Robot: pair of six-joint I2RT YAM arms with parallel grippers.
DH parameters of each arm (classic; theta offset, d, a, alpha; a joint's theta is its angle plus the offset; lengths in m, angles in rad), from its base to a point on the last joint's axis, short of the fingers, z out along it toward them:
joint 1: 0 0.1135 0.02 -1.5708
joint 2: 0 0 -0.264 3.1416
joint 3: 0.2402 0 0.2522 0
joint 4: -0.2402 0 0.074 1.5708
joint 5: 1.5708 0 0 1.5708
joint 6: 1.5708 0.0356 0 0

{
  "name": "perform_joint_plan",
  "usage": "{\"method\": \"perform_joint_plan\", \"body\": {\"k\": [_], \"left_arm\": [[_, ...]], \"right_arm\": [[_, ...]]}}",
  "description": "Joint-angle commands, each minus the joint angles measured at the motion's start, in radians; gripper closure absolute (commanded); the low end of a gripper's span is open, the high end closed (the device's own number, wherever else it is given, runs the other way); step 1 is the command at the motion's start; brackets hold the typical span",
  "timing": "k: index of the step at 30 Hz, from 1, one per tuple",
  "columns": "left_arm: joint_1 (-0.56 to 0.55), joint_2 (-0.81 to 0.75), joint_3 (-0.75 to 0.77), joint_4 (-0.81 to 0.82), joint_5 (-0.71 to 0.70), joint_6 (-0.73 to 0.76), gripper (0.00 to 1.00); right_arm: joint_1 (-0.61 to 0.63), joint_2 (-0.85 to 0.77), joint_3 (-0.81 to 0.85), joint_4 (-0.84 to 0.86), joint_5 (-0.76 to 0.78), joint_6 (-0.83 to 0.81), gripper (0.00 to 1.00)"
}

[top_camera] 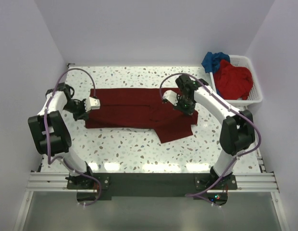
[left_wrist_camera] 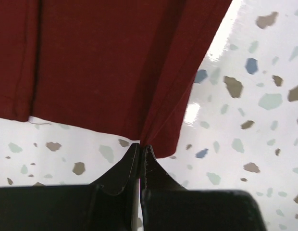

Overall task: Fold and stack the t-shirts
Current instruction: Fold the tshirt

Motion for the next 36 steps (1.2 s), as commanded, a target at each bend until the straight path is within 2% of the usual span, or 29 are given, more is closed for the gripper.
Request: {"method": "perform_joint_plan", "body": {"k": [1, 14, 23, 36], "left_arm": [[0.008, 0.065, 0.103, 0.007, 0.065, -0.098, 1.0], [0.006, 0.262, 0.304, 0.036, 0.097, -0.195, 1.0], [0.006, 0.294, 0.346, 0.037, 0.082, -0.202, 1.0], [0.004, 0.352, 0.424, 0.036, 0.083, -0.227, 1.0]], "right_arm": [[-0.027, 0.065, 0.101, -0.027, 0.015, -0.056, 1.0], [-0.069, 0.317, 0.421, -0.108, 0.015, -0.118, 1.0], [-0.07, 0.4, 0.541, -0.13, 0.031, -0.139, 1.0], [-0.095, 0.469, 0.587, -0.116, 0.045, -0.162, 1.0]]}}
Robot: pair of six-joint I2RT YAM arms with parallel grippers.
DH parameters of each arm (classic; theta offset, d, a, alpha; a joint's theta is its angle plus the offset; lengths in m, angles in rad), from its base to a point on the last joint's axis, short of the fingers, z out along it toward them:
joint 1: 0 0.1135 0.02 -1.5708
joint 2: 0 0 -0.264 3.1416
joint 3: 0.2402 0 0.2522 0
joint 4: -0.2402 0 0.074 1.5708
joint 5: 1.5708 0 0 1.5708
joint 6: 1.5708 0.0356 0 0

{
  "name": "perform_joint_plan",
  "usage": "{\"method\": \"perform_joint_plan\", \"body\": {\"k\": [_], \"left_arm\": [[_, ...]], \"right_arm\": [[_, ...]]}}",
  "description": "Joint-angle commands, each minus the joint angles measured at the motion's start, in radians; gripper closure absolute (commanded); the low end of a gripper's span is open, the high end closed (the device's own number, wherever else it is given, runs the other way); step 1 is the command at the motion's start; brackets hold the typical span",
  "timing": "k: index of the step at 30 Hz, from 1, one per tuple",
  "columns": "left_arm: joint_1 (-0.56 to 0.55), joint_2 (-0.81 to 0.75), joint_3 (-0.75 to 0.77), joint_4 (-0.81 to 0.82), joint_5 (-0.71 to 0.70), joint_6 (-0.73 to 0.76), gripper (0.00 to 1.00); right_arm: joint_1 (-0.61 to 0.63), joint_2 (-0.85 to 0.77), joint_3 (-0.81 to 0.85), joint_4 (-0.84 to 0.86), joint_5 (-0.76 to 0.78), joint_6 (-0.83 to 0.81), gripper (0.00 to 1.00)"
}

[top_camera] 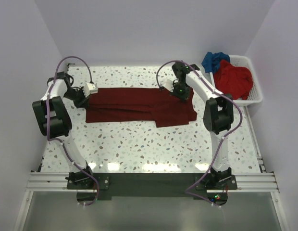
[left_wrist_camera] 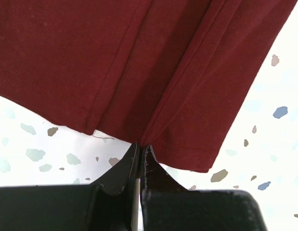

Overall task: Fold and stack the t-shirts
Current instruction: Fold the tshirt

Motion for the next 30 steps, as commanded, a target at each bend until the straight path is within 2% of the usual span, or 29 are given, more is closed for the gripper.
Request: {"method": "perform_joint_plan", "body": {"k": [1, 27, 29, 30], "left_arm": [[0.003, 0.023, 0.057, 0.016, 0.016, -0.028, 1.0], [-0.03, 0.14, 0.121, 0.114, -0.034, -0.126, 1.0], [-0.03, 0.15, 0.124, 0.146, -0.036, -0.155, 0.9], [-0.03, 0.152, 0.123, 0.153, -0.036, -0.185, 0.88]], "right_arm": [[-0.014, 0.015, 0.044, -0.007, 0.019, -0.023, 1.0], [-0.031, 0.113, 0.072, 0.052, 0.067, -0.016, 1.0], [-0.031, 0.123, 0.067, 0.075, 0.091, 0.004, 1.0], [-0.034, 0.127, 0.073, 0.078, 0.104, 0.035, 0.93]]}}
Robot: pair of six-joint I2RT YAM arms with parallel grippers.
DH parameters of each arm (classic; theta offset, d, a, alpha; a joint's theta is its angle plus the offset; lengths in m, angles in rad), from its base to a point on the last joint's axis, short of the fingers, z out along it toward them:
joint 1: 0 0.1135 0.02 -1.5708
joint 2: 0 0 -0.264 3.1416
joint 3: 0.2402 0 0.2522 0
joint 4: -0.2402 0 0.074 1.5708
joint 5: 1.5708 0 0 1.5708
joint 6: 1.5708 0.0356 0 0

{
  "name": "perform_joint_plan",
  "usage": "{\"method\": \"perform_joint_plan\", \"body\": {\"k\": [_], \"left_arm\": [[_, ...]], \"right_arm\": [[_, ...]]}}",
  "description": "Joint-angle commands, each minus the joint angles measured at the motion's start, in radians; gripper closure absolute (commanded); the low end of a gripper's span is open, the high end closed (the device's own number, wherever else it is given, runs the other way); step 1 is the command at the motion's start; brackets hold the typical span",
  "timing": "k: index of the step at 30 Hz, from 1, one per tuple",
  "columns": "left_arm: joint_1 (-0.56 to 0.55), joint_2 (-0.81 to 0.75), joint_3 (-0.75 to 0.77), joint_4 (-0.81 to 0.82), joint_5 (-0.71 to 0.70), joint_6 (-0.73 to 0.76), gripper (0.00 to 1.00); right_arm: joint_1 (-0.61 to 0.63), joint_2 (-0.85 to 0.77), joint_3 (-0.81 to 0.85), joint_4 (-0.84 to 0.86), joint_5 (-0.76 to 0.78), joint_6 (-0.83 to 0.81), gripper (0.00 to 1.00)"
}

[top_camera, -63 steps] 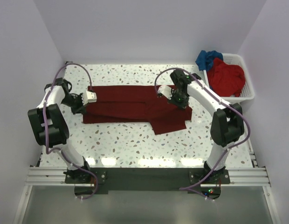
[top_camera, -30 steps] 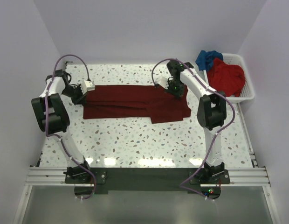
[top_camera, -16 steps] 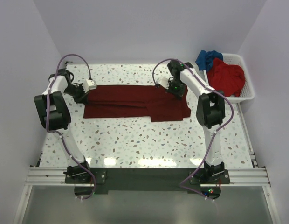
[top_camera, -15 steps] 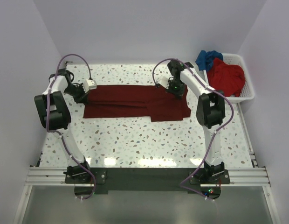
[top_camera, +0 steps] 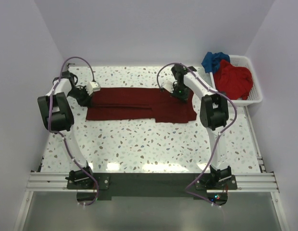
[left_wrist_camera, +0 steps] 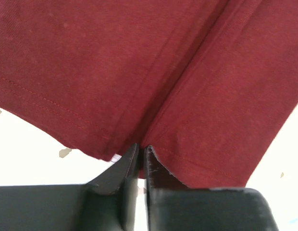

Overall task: Fold and stack the t-shirts
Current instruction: Fold the tshirt

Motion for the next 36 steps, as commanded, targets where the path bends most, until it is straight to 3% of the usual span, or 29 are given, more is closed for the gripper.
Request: {"method": "perform_joint_plan", "body": {"k": [1, 3, 4, 6, 10, 18, 36], "left_arm": [[0.0, 0.009, 0.039, 0.068, 0.004, -0.08, 0.8], [0.011, -0.011, 0.029, 0.062, 0.024, -0.124, 0.73], [0.02, -0.041, 0.014, 0.06, 0.047, -0.141, 0.66], [0.048, -0.079, -0.003, 0.055, 0.081, -0.196, 0.6], [0.1, -0.179, -0.078, 0.062, 0.136, -0.318, 0.54], [0.144, -0.251, -0.259, 0.114, 0.15, -0.488, 0.52], [0.153, -0.155, -0.36, 0.212, 0.178, -0.577, 0.5]], "right_arm": [[-0.014, 0.004, 0.055, 0.013, 0.056, 0.055, 0.83], [-0.038, -0.007, 0.105, -0.03, -0.001, 0.101, 0.56], [-0.049, -0.014, 0.149, -0.079, -0.021, 0.149, 0.51], [-0.083, -0.056, 0.165, -0.13, -0.097, 0.22, 0.48], [-0.132, -0.151, 0.03, -0.149, -0.165, 0.323, 0.51], [-0.219, -0.192, -0.145, -0.115, -0.294, 0.489, 0.55], [-0.219, -0.145, -0.317, 0.023, -0.289, 0.524, 0.57]]}}
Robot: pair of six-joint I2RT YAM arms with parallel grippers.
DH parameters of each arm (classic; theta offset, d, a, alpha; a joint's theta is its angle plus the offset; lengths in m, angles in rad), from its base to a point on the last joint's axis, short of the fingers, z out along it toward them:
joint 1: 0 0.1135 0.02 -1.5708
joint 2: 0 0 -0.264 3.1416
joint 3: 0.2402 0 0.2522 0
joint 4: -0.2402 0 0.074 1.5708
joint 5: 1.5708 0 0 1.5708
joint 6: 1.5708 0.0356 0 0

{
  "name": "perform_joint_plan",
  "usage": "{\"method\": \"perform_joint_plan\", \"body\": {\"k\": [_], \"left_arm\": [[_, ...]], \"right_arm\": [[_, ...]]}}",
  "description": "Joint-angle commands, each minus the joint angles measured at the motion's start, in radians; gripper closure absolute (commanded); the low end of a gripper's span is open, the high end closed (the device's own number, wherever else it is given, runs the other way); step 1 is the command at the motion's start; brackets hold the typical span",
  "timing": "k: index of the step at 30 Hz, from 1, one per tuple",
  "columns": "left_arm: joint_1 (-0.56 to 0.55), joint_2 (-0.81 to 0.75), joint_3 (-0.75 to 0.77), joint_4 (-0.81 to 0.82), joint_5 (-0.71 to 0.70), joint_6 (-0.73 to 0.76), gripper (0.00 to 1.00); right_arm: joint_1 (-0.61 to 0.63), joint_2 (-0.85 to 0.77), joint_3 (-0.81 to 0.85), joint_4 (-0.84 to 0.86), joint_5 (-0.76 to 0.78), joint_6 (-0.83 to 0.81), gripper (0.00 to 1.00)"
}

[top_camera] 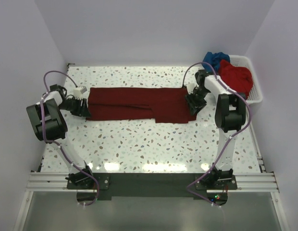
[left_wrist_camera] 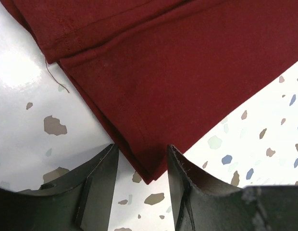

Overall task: Fold and stack the t-shirts
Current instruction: Fold the tshirt

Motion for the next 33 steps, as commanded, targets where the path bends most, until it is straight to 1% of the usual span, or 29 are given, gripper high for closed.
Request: {"method": "perform_joint_plan", "body": {"k": [1, 4, 5, 7, 8, 9, 10, 11, 12, 13, 17, 20, 25, 27, 28, 29, 30, 31, 32, 33], "left_arm": [[0.006, 0.026, -0.019, 0.033, 0.046, -0.027, 0.5], [0.006, 0.035, -0.022, 0.03, 0.061, -0.034, 0.51], [0.006, 0.038, -0.022, 0.031, 0.061, -0.039, 0.53], [0.005, 0.044, -0.02, 0.028, 0.055, -0.04, 0.64], [0.006, 0.047, -0.019, 0.023, 0.049, -0.04, 0.7], [0.006, 0.051, -0.011, 0.014, 0.044, -0.031, 0.75], [0.006, 0.051, -0.006, -0.015, 0.033, -0.021, 0.85], [0.009, 0.051, -0.002, -0.027, 0.029, -0.014, 0.9], [0.012, 0.044, 0.007, -0.041, 0.024, -0.001, 0.98], [0.021, 0.04, 0.012, -0.065, 0.015, 0.007, 1.0], [0.054, 0.015, 0.041, -0.134, -0.033, 0.055, 1.0], [0.063, -0.005, 0.038, -0.187, -0.083, 0.122, 1.0], [0.065, -0.08, -0.075, -0.191, -0.163, 0.185, 1.0], [0.065, -0.107, -0.127, -0.185, -0.163, 0.219, 1.0], [0.061, -0.115, -0.141, -0.181, -0.142, 0.231, 0.92], [0.063, -0.123, -0.162, -0.182, -0.12, 0.261, 0.84], [0.063, -0.143, -0.169, -0.187, -0.097, 0.278, 0.72], [0.063, -0.156, -0.17, -0.2, -0.048, 0.295, 0.66], [0.063, -0.172, -0.16, -0.21, -0.016, 0.335, 0.63], [0.063, -0.217, -0.154, -0.216, 0.012, 0.354, 0.59]], "right_arm": [[0.0, 0.007, -0.033, 0.035, -0.012, 0.007, 0.58], [0.0, 0.005, -0.062, 0.053, -0.006, 0.001, 0.62], [0.001, 0.01, -0.068, 0.056, -0.001, 0.001, 0.67], [0.0, 0.018, -0.076, 0.064, 0.008, -0.002, 0.75], [0.0, 0.021, -0.076, 0.064, 0.017, -0.002, 0.85], [0.0, 0.019, -0.076, 0.064, 0.022, -0.003, 0.9], [0.001, 0.015, -0.079, 0.063, 0.025, -0.005, 0.95], [0.002, 0.007, -0.082, 0.061, 0.032, -0.007, 1.0], [0.002, -0.008, -0.085, 0.059, 0.051, -0.011, 1.0], [-0.002, -0.019, -0.093, 0.05, 0.061, -0.016, 1.0], [-0.012, -0.071, -0.113, 0.01, 0.107, -0.042, 1.0], [-0.014, -0.113, -0.14, -0.033, 0.123, -0.062, 1.0], [-0.012, -0.172, -0.278, -0.047, 0.137, -0.08, 1.0], [-0.012, -0.186, -0.329, -0.037, 0.121, -0.08, 1.0], [-0.011, -0.194, -0.337, -0.034, 0.115, -0.077, 1.0], [-0.009, -0.2, -0.337, -0.042, 0.076, -0.077, 0.94], [-0.009, -0.208, -0.331, -0.051, 0.057, -0.076, 0.83], [-0.011, -0.218, -0.326, -0.062, 0.045, -0.07, 0.68], [-0.011, -0.25, -0.317, -0.071, 0.001, -0.066, 0.62], [-0.011, -0.267, -0.296, -0.083, -0.014, -0.063, 0.59]]}}
